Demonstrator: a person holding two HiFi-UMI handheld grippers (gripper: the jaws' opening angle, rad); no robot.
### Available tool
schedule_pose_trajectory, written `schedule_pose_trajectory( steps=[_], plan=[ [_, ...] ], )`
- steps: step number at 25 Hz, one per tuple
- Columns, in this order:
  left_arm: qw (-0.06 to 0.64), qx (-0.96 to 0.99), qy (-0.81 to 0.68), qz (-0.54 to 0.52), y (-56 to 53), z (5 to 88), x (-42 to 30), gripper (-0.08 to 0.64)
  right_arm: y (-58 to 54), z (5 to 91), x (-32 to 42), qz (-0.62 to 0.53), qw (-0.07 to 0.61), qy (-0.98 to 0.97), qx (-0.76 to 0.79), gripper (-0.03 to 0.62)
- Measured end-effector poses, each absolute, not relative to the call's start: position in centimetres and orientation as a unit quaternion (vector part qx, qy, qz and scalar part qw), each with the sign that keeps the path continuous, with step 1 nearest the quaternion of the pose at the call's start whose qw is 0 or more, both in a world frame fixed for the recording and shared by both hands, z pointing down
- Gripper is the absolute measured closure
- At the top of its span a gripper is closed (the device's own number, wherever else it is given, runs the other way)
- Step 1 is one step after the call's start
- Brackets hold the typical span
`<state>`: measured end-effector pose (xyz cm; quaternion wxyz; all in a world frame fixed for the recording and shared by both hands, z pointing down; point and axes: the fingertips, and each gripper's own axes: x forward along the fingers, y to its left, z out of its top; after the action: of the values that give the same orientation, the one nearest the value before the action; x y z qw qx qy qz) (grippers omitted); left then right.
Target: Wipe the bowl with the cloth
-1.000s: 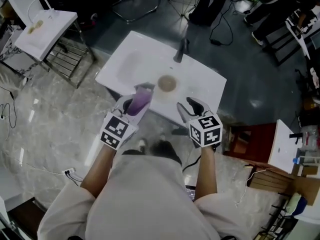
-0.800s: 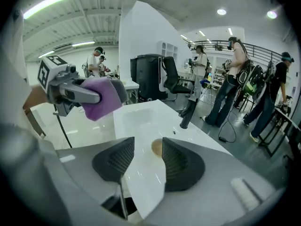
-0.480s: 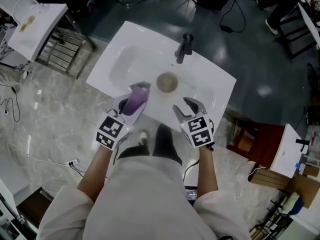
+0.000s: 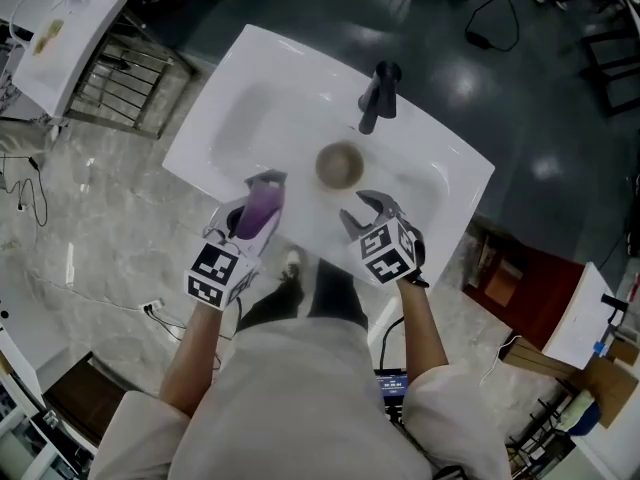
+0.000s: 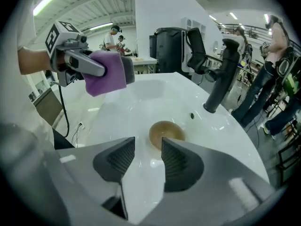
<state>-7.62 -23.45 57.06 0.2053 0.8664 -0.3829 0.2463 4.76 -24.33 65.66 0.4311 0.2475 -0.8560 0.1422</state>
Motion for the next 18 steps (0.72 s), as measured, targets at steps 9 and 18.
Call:
schedule_pose_trajectory(
  steps=[9, 18],
  plan=[
    [0.25, 0.839, -0.411, 0.253, -22.8, 60.2, -9.4, 0.465, -26.9, 72.1, 3.4, 0.117, 0.482, -0.853, 0.161, 0.416],
    [0.26, 0.839, -0.412, 0.242, -22.0, 61.0, -8.9, 0.465, -27.4, 77.1, 3.1, -0.014, 0.581, -0.811, 0.061, 0.416]
  ],
)
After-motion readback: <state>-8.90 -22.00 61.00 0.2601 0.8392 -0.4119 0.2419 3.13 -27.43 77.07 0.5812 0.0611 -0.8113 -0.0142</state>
